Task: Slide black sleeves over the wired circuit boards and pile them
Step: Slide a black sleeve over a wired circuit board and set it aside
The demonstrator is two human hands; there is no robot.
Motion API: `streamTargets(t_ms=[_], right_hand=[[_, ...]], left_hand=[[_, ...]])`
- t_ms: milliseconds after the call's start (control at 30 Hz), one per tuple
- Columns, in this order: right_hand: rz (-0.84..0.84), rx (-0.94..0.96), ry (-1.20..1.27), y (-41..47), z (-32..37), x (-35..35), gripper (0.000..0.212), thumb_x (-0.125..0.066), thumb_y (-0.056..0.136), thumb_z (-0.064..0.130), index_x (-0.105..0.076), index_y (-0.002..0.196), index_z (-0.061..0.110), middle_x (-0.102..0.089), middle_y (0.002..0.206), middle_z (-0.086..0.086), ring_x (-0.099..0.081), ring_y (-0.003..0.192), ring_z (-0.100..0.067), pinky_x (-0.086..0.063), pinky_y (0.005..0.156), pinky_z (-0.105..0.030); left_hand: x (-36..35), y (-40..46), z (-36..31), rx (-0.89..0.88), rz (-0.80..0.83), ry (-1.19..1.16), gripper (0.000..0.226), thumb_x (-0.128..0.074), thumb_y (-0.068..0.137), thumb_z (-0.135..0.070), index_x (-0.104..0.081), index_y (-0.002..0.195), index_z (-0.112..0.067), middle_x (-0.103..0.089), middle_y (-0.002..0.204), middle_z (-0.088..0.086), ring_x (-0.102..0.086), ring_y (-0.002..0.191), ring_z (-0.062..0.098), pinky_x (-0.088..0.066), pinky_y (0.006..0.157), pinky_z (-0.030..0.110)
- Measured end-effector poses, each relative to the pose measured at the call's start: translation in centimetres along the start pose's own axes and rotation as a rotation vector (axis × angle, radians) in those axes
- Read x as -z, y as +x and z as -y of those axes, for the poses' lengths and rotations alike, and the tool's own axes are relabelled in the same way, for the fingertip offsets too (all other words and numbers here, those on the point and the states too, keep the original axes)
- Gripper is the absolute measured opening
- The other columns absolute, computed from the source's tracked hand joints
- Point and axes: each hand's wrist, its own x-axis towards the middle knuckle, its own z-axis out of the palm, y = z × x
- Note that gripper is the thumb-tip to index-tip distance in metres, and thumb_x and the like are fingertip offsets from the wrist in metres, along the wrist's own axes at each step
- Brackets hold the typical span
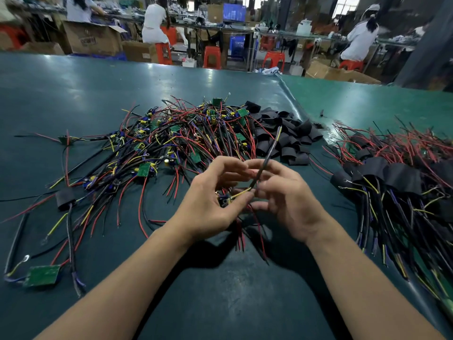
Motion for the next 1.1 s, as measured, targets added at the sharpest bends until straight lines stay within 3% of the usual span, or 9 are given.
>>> streamTargets(t_ms=[67, 167, 300, 533, 667, 767, 900, 1033, 1100], right_hand=[[-0.078, -0.008, -0.018, 0.0, 0.5, 0.5, 0.012, -0.057, 0.093, 0.013, -0.069, 0.094, 0.014, -0.074, 0.099, -0.009, -0.072, 0.085, -0.028, -0.058, 0.06, -0.032], [-0.255, 0.062, -0.175, 0.0, 0.8, 1.1, 0.019, -0.05, 0.102, 0.02, -0.065, 0.091, 0.015, -0.076, 0.086, -0.01, -0.073, 0.069, -0.021, -0.055, 0.053, -0.028], [-0.48, 0.201, -0.211, 0.0, 1.5, 2.0, 0.02, -0.05, 0.103, 0.028, -0.064, 0.096, 0.016, -0.073, 0.068, -0.007, -0.068, 0.055, -0.018, -0.052, 0.046, -0.024], [-0.821, 0.438, -0.059, -0.1, 2.8, 3.2, 0.026, -0.041, 0.106, 0.034, -0.06, 0.1, 0.019, -0.067, 0.054, -0.001, -0.057, 0.043, -0.012, -0.044, 0.044, -0.02], [-0.732, 0.601, -0.23, 0.0, 2.6, 3.3, 0.019, -0.04, 0.106, 0.034, -0.057, 0.104, 0.026, -0.066, 0.06, -0.001, -0.057, 0.047, -0.014, -0.047, 0.045, -0.023], [-0.606, 0.429, -0.572, 0.3, 1.3, 3.3, 0.007, -0.051, 0.102, 0.028, -0.057, 0.103, 0.028, -0.067, 0.074, 0.001, -0.061, 0.065, -0.013, -0.05, 0.059, -0.027], [-0.333, 0.134, -1.188, 0.2, -0.2, 3.9, 0.02, -0.055, 0.091, 0.006, -0.068, 0.091, 0.021, -0.069, 0.087, 0.004, -0.061, 0.083, -0.018, -0.041, 0.07, -0.025], [-0.526, 0.276, -1.114, 0.0, -0.2, 4.2, 0.021, -0.049, 0.1, 0.019, -0.066, 0.112, 0.021, -0.072, 0.094, -0.006, -0.065, 0.087, -0.028, -0.052, 0.078, -0.039], [-0.673, 0.307, -0.836, 0.1, 0.2, 4.5, 0.023, -0.045, 0.104, 0.023, -0.06, 0.121, 0.024, -0.07, 0.089, -0.008, -0.069, 0.078, -0.029, -0.058, 0.064, -0.043]], left_hand=[[0.3, 0.0, 0.1, -0.018, 0.107, 0.193, 0.036, -0.074, 0.084, -0.023, -0.059, 0.114, -0.011, -0.065, 0.115, -0.01, -0.063, 0.109, 0.006, -0.049, 0.097, 0.028], [0.4, 0.0, 0.2, -0.043, 0.166, 0.387, 0.036, -0.076, 0.084, -0.031, -0.064, 0.114, -0.015, -0.06, 0.106, -0.019, -0.06, 0.102, 0.007, -0.046, 0.094, 0.029], [0.7, 0.2, 0.4, -0.003, 0.153, 0.54, 0.021, -0.073, 0.085, -0.042, -0.061, 0.094, -0.028, -0.047, 0.073, -0.025, -0.046, 0.072, 0.004, -0.037, 0.068, 0.026], [2.6, 0.6, 1.1, 0.081, 0.074, 0.812, 0.039, -0.052, 0.097, -0.048, -0.071, 0.084, -0.016, -0.063, 0.071, 0.006, -0.056, 0.08, 0.031, -0.041, 0.075, 0.041], [3.9, 0.6, 1.6, 0.21, -0.062, 0.86, 0.042, -0.053, 0.089, -0.059, -0.071, 0.086, -0.021, -0.061, 0.072, 0.005, -0.054, 0.078, 0.03, -0.038, 0.069, 0.036], [3.7, 0.6, 1.1, 0.238, -0.038, 0.702, 0.056, -0.066, 0.062, -0.075, -0.069, 0.088, -0.025, -0.06, 0.076, -0.01, -0.054, 0.079, 0.016, -0.045, 0.071, 0.032], [2.8, 0.4, -0.3, 0.148, 0.096, 0.638, 0.073, -0.071, 0.046, -0.079, -0.057, 0.091, -0.023, -0.057, 0.095, -0.01, -0.052, 0.092, 0.014, -0.046, 0.088, 0.037], [2.3, -0.6, -2.0, 0.059, 0.311, 0.477, 0.092, -0.089, 0.032, -0.064, -0.064, 0.109, -0.021, -0.058, 0.115, -0.007, -0.051, 0.115, 0.013, -0.04, 0.105, 0.032], [1.5, -1.1, -3.2, 0.111, 0.414, 0.373, 0.089, -0.087, 0.027, -0.06, -0.065, 0.109, -0.033, -0.056, 0.112, -0.01, -0.05, 0.113, 0.008, -0.038, 0.101, 0.021]])
